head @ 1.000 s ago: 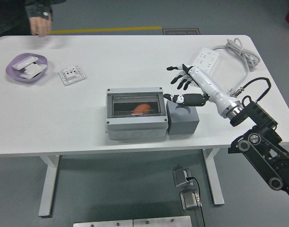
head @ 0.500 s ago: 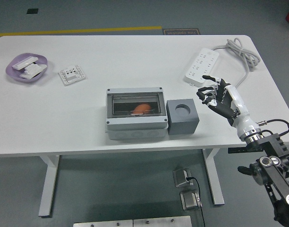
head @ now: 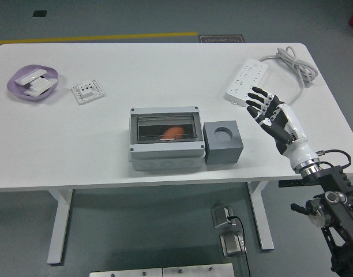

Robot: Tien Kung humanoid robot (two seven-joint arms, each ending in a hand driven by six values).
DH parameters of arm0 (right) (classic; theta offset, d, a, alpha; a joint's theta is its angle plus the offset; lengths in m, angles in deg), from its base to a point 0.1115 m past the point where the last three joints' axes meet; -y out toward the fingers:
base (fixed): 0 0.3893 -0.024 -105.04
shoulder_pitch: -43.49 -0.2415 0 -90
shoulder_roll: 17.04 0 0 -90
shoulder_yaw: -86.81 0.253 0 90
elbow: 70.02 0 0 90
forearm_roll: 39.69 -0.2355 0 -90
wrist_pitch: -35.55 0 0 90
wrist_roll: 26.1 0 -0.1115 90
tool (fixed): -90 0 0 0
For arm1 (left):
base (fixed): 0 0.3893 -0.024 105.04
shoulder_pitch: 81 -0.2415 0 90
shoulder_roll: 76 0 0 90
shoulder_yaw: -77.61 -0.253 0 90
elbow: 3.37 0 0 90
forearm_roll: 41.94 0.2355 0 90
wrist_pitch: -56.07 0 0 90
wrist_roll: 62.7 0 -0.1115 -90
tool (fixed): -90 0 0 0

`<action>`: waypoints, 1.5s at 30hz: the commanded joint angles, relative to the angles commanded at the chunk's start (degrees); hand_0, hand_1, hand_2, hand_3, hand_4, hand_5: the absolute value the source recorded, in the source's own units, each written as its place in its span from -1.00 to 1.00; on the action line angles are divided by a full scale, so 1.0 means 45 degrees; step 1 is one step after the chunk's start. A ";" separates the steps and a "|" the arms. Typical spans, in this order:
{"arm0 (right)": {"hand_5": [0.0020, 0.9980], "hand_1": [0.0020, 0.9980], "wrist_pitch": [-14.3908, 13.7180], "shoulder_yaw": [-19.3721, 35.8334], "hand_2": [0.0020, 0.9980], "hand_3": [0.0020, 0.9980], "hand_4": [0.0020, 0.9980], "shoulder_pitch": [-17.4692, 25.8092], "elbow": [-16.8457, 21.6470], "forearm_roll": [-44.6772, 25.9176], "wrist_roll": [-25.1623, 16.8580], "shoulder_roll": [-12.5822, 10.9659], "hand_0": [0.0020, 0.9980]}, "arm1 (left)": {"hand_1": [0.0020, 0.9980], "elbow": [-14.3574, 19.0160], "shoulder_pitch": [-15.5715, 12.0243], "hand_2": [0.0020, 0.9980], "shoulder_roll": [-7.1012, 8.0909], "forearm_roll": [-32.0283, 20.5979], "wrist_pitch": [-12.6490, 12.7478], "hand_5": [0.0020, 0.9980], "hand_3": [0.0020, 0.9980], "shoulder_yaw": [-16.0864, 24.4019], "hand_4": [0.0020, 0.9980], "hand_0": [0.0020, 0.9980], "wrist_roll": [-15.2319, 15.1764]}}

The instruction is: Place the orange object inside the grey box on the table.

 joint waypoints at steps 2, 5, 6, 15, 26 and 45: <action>-0.18 0.85 0.0015 0.0071 0.87 0.84 0.89 0.0001 0.0031 0.0016 0.0012 -0.0003 0.84 | 0.36 0.0000 -0.0011 0.27 0.0005 0.0021 0.0014 -0.65 0.35 0.0032 0.27 0.33 0.0013; -0.15 0.86 0.0047 0.0170 0.87 0.87 0.91 0.0001 0.0063 0.0024 0.0019 0.0005 0.87 | 0.36 0.0000 -0.0017 0.27 0.0005 0.0027 0.0027 -0.65 0.35 0.0050 0.27 0.33 0.0021; -0.15 0.86 0.0057 0.0209 0.87 0.87 0.91 0.0002 0.0071 0.0025 0.0022 0.0011 0.87 | 0.36 0.0000 -0.0015 0.27 0.0001 0.0024 0.0033 -0.65 0.35 0.0058 0.27 0.33 0.0018; -0.12 0.89 0.0205 0.0394 0.91 0.88 0.92 0.0007 0.0099 0.0059 0.0158 0.0043 0.90 | 0.37 0.0000 -0.0020 0.27 -0.0047 -0.0019 0.0039 -0.65 0.35 0.0039 0.27 0.33 0.0022; -0.10 0.93 0.0346 0.0601 0.99 1.00 0.98 0.0002 0.0182 0.0671 0.0417 0.0003 0.91 | 0.36 0.0000 -0.0039 0.27 -0.0072 -0.0011 0.0064 -0.65 0.35 0.0027 0.27 0.33 0.0071; 0.05 0.82 -0.0139 0.0869 0.75 0.76 1.00 0.0038 0.0182 0.0181 0.0161 -0.0024 0.88 | 0.37 0.0000 -0.0048 0.27 -0.0078 0.0061 0.0075 -0.65 0.35 0.0074 0.27 0.33 0.0097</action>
